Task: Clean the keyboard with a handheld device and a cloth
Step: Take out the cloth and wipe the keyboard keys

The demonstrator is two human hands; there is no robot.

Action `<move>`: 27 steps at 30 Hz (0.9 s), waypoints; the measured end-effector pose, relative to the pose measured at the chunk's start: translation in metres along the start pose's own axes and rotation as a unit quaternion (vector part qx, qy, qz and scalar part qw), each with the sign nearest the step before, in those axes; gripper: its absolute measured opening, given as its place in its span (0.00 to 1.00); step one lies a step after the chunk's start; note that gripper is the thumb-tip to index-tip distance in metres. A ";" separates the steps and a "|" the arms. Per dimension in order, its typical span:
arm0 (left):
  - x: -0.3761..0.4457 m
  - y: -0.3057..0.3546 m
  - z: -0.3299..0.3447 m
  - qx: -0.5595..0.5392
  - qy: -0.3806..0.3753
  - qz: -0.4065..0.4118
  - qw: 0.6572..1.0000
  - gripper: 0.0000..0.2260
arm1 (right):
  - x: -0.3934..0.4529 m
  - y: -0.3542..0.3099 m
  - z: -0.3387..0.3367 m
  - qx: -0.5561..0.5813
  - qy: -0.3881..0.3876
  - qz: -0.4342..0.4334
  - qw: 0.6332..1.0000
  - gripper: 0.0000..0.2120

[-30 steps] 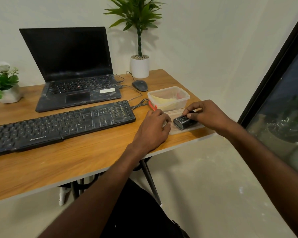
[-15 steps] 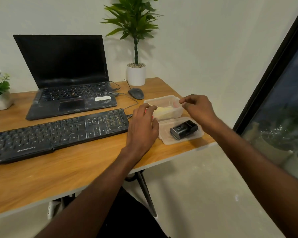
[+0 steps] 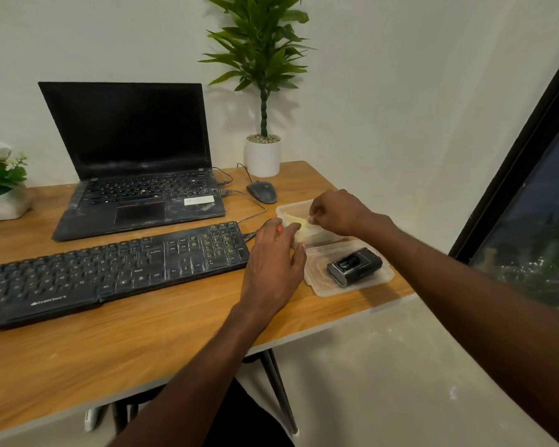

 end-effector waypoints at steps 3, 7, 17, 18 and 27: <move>0.000 0.000 0.000 0.000 -0.008 -0.004 1.000 0.19 | 0.016 -0.005 0.011 -0.002 -0.069 -0.006 0.998 0.18; 0.000 -0.001 -0.001 -0.009 -0.013 -0.006 1.000 0.19 | 0.025 -0.010 0.013 -0.006 -0.090 -0.011 0.996 0.19; 0.000 -0.002 -0.010 -0.065 0.036 -0.007 0.997 0.21 | 0.004 -0.012 -0.030 0.061 0.058 0.002 0.996 0.15; -0.001 -0.005 -0.014 -0.096 0.053 -0.021 0.994 0.21 | -0.004 -0.010 -0.040 0.109 0.098 0.011 0.989 0.14; -0.034 -0.051 -0.069 -0.424 0.229 -0.136 0.865 0.22 | -0.061 -0.070 -0.029 0.625 0.113 0.024 0.772 0.13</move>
Point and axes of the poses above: each hand's wrist, its own x-axis towards the middle knuckle, its own z-axis out of the palm, y = z × x, the point moved 9 cm from there along x, towards the middle knuckle, and after that the axes turned 5 degrees about -y, right-handed, at the moved point
